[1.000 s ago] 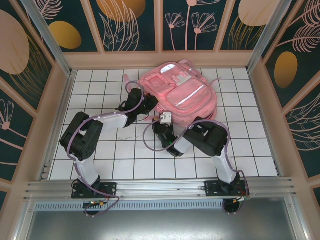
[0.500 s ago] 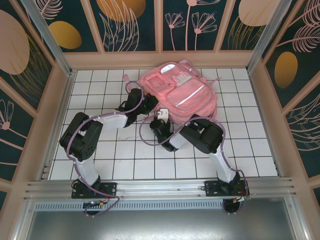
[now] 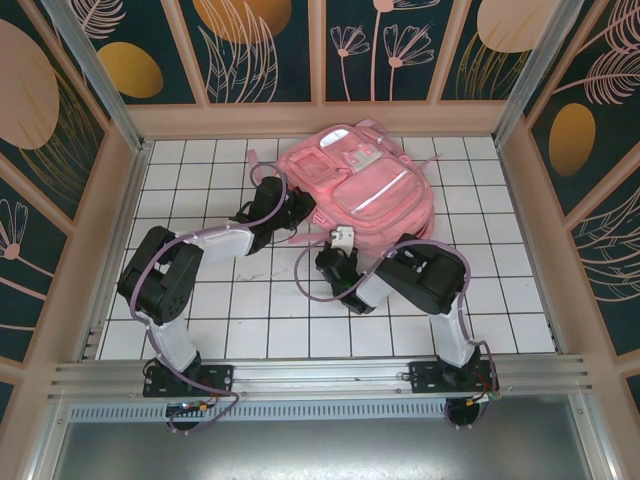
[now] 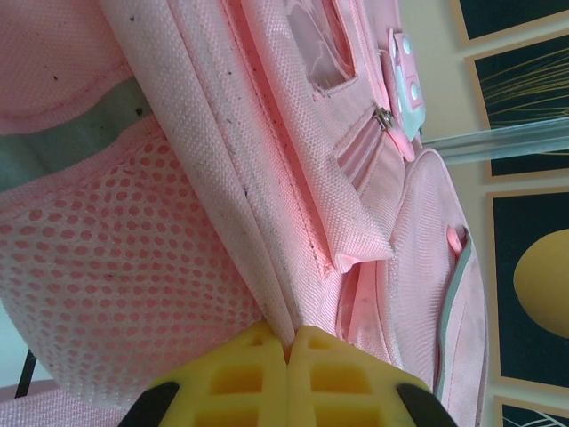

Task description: Pack books, pencil case, and school supplies into a backpack

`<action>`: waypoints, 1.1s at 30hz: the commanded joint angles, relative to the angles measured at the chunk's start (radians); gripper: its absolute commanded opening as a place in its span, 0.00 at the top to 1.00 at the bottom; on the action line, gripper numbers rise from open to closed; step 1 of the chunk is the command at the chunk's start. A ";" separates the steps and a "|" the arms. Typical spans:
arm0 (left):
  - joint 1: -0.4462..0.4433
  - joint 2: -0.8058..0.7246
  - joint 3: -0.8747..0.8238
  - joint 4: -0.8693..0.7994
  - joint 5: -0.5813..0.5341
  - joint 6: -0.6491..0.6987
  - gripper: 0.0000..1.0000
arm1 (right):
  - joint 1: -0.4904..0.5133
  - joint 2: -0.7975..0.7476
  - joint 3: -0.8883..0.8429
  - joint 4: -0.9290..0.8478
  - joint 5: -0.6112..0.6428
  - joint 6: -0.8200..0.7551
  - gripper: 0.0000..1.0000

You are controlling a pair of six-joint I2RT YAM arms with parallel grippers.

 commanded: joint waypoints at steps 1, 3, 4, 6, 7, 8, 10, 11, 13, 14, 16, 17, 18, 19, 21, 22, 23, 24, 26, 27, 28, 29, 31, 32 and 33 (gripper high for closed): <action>0.031 -0.062 -0.008 0.016 -0.061 0.041 1.00 | -0.020 -0.049 -0.056 0.006 0.038 0.048 1.00; 0.035 -0.068 -0.011 0.012 -0.065 0.044 1.00 | -0.024 -0.073 -0.086 0.008 0.048 0.051 1.00; 0.036 -0.068 -0.013 0.012 -0.065 0.046 1.00 | -0.027 -0.081 -0.099 0.008 0.052 0.053 1.00; 0.041 -0.070 -0.015 0.007 -0.069 0.051 1.00 | -0.035 -0.110 -0.130 0.008 0.056 0.059 1.00; 0.044 -0.073 -0.016 0.007 -0.069 0.055 1.00 | -0.037 -0.124 -0.142 0.008 0.058 0.061 1.00; 0.047 -0.074 -0.017 0.000 -0.073 0.060 1.00 | -0.041 -0.143 -0.161 0.006 0.061 0.063 1.00; 0.055 -0.079 -0.019 -0.012 -0.081 0.069 1.00 | -0.049 -0.175 -0.190 0.000 0.063 0.067 1.00; 0.059 -0.082 -0.021 -0.015 -0.086 0.072 1.00 | -0.054 -0.193 -0.203 -0.007 0.064 0.068 1.00; 0.069 -0.083 -0.027 -0.021 -0.098 0.080 1.00 | -0.065 -0.221 -0.230 -0.017 0.062 0.071 1.00; 0.072 -0.083 -0.027 -0.028 -0.105 0.086 1.00 | -0.072 -0.236 -0.242 -0.028 0.057 0.075 1.00; 0.080 -0.083 -0.027 -0.039 -0.115 0.092 1.00 | -0.081 -0.264 -0.270 -0.032 0.057 0.083 1.00; 0.085 -0.082 -0.028 -0.041 -0.117 0.097 1.00 | -0.085 -0.277 -0.286 -0.036 0.058 0.086 1.00; 0.090 -0.082 -0.029 -0.046 -0.120 0.104 1.00 | -0.090 -0.295 -0.301 -0.042 0.060 0.092 1.00; 0.094 -0.083 -0.028 -0.053 -0.129 0.110 1.00 | -0.094 -0.310 -0.315 -0.047 0.060 0.095 1.00; 0.106 -0.083 -0.029 -0.070 -0.150 0.123 1.00 | -0.104 -0.350 -0.348 -0.065 0.057 0.106 1.00; 0.114 -0.083 -0.029 -0.075 -0.158 0.128 1.00 | -0.108 -0.369 -0.364 -0.069 0.054 0.109 1.00; 0.122 -0.113 -0.031 -0.081 -0.163 0.133 1.00 | -0.113 -0.389 -0.380 -0.073 0.039 0.109 1.00; 0.125 -0.116 -0.031 -0.082 -0.162 0.139 1.00 | -0.117 -0.409 -0.393 -0.079 0.026 0.109 1.00; 0.127 -0.119 -0.030 -0.081 -0.149 0.149 1.00 | -0.117 -0.444 -0.418 -0.068 -0.024 0.093 1.00; 0.127 -0.121 -0.031 -0.072 -0.124 0.152 1.00 | -0.117 -0.459 -0.425 -0.062 -0.071 0.078 1.00; 0.127 -0.123 -0.035 -0.056 -0.105 0.149 0.98 | -0.115 -0.468 -0.423 -0.067 -0.106 0.069 1.00; 0.125 -0.127 -0.041 -0.045 -0.086 0.140 0.81 | -0.105 -0.476 -0.417 -0.084 -0.131 0.069 1.00; 0.121 -0.143 -0.076 -0.022 -0.053 0.125 0.52 | -0.076 -0.480 -0.407 -0.092 -0.153 0.048 1.00; 0.113 -0.157 -0.091 -0.018 -0.044 0.123 0.49 | -0.065 -0.480 -0.402 -0.094 -0.169 0.045 1.00; 0.101 -0.178 -0.107 -0.020 -0.045 0.125 0.50 | -0.058 -0.480 -0.397 -0.095 -0.185 0.046 1.00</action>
